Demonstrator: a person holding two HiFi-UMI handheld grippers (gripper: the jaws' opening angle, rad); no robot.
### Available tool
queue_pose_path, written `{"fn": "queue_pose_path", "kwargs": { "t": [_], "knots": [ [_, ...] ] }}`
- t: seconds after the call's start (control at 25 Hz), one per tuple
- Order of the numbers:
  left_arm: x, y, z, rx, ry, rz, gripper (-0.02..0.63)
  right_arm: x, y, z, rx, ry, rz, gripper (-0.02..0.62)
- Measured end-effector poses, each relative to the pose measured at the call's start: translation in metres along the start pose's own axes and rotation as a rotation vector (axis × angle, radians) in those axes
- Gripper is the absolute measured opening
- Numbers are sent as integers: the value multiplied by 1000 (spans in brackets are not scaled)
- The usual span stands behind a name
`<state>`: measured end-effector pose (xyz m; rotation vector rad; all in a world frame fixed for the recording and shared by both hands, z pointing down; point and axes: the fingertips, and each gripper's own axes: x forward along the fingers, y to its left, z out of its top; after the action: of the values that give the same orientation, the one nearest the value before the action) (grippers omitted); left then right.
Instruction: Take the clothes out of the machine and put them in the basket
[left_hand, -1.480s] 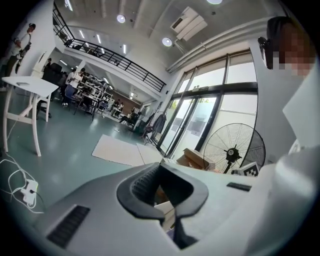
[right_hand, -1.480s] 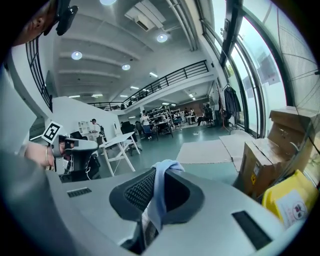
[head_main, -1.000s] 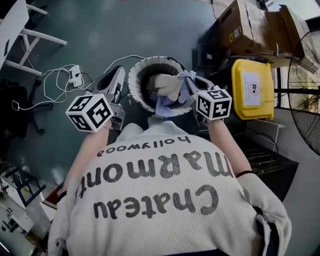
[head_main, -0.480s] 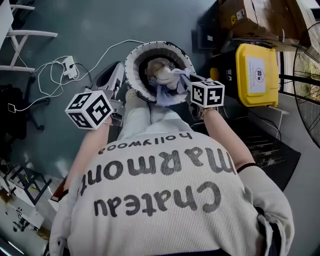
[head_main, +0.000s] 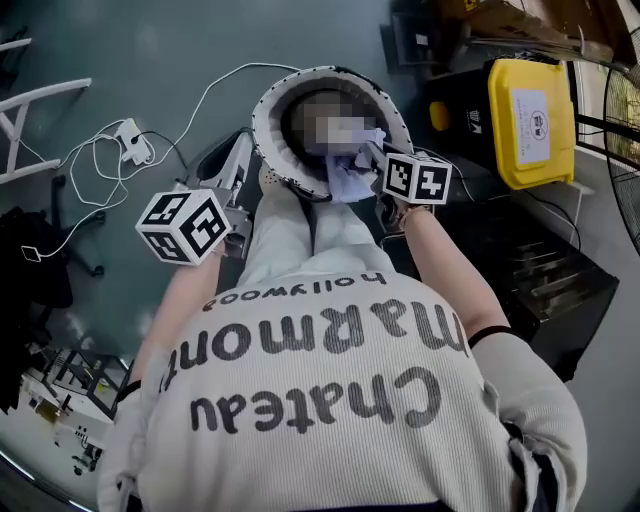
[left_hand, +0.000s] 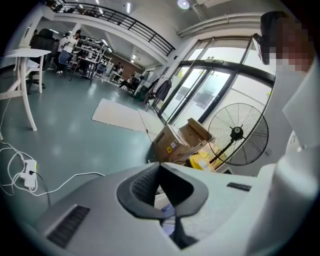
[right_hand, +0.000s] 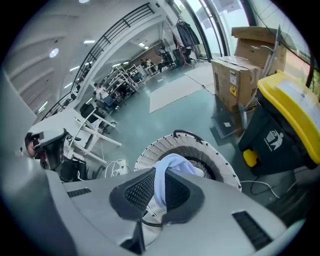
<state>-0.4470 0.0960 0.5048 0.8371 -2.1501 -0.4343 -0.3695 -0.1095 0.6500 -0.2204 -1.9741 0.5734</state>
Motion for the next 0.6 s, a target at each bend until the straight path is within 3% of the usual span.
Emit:
{"fn": "queue_pose_path", "kwargs": {
  "t": [0.6],
  "knots": [
    [42,42,-43,26,208,-105,8,80,-11,-44,260,21,-75,44]
  ]
}}
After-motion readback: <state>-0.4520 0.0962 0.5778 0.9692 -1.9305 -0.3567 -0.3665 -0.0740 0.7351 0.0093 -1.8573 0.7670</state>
